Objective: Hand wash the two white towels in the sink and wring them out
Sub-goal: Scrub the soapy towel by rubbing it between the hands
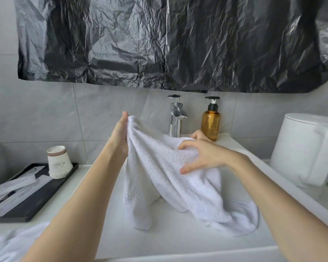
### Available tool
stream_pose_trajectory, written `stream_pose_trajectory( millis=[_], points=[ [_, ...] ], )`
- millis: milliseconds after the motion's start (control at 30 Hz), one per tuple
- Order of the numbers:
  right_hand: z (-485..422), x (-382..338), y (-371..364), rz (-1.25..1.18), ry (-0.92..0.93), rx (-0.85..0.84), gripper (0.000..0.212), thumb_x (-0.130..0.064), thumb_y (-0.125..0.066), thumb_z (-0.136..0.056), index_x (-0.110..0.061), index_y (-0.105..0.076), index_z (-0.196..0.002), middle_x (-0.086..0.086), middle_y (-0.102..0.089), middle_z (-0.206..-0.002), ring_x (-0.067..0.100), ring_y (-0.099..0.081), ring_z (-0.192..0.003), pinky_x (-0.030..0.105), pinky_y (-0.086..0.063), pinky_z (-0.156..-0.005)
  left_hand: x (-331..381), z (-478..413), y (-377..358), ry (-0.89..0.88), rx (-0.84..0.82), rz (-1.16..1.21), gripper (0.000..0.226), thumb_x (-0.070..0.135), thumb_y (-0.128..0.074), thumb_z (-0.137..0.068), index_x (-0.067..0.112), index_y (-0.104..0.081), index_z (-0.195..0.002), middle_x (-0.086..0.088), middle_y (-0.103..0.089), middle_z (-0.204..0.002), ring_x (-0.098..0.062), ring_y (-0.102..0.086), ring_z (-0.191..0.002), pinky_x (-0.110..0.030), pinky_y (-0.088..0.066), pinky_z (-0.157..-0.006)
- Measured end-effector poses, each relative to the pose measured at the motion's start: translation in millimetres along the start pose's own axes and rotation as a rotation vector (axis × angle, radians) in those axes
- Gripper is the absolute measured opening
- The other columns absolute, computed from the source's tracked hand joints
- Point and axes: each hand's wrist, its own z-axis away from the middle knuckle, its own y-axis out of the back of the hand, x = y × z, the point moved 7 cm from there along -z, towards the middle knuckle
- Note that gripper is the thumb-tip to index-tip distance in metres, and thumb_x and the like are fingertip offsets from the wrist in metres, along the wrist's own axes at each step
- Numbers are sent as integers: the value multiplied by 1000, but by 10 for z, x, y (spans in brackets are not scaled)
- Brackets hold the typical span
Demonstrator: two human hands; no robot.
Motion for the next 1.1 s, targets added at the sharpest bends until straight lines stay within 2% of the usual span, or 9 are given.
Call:
stream_pose_trajectory(
  millis=[100,233,300,433,500,633,833,967,1100],
  points=[
    [-39,-31,96,-49,41,161,28,-38,-71,-85,-11,-68,-89,1,-36,-116,17,-43,-106,13,-33,-79,-6,-11,122,19,90,11,56,52,-28,-103,7,-57,-88,-12,-62,-85,-22,-63,-76,-32,-50,-69],
    [-34,39,352,-231,-6,241,34,-27,-57,-96,5,-65,-86,-6,-41,-133,12,-35,-124,27,-23,-106,-44,-31,166,41,136,-19,55,52,-29,-103,7,-58,-95,-13,-63,-91,-22,-61,-82,-33,-47,-67],
    [-7,73,391,-536,-31,224,22,-18,-51,-99,-1,-63,-89,-1,-55,-111,10,-49,-104,29,-34,-95,-74,-62,186,42,180,-74,56,55,-36,-100,7,-62,-106,-16,-68,-101,-24,-65,-90,-37,-52,-79],
    [3,-17,326,-845,-56,327,22,-15,-45,-98,-4,-54,-81,13,-48,-70,15,-49,-73,31,-35,-69,-139,-153,236,7,337,-131,54,50,-48,-96,5,-61,-124,-12,-68,-115,-27,-66,-105,-41,-49,-101],
    [2,-135,249,-905,-92,431,29,-14,-41,-100,-16,-45,-71,-4,-44,-61,8,-41,-60,27,-30,-58,-167,-134,109,-25,348,-124,45,44,-47,-98,5,-65,-109,-10,-69,-105,-25,-65,-101,-37,-49,-99],
    [13,-530,-7,-726,21,596,29,-15,-44,-99,-19,-36,-71,-8,-31,-64,6,-29,-59,25,-25,-56,-340,-3,-304,-54,295,-227,39,38,-43,-99,10,-57,-75,-8,-61,-82,-24,-58,-81,-33,-46,-76],
    [61,-198,177,-767,-161,934,33,-15,-42,-96,-17,-37,-64,-9,-40,-55,9,-35,-56,30,-31,-62,-474,216,-776,-154,128,-242,46,41,-41,-101,12,-53,-67,1,-53,-54,-15,-51,-50,-23,-41,-49],
    [79,-510,-6,-643,16,791,36,-14,-48,-95,-20,-33,-62,-11,-32,-54,7,-30,-56,26,-27,-54,-428,137,-591,-64,239,-171,39,38,-43,-100,11,-49,-72,-3,-50,-64,-18,-49,-56,-26,-38,-52],
    [-36,-223,164,-709,-143,861,37,-18,-46,-95,-20,-34,-60,-9,-35,-50,11,-33,-56,30,-31,-60,-522,221,-754,-103,82,-251,44,43,-43,-100,10,-65,-81,-3,-64,-69,-16,-62,-62,-24,-49,-57]
  ],
)
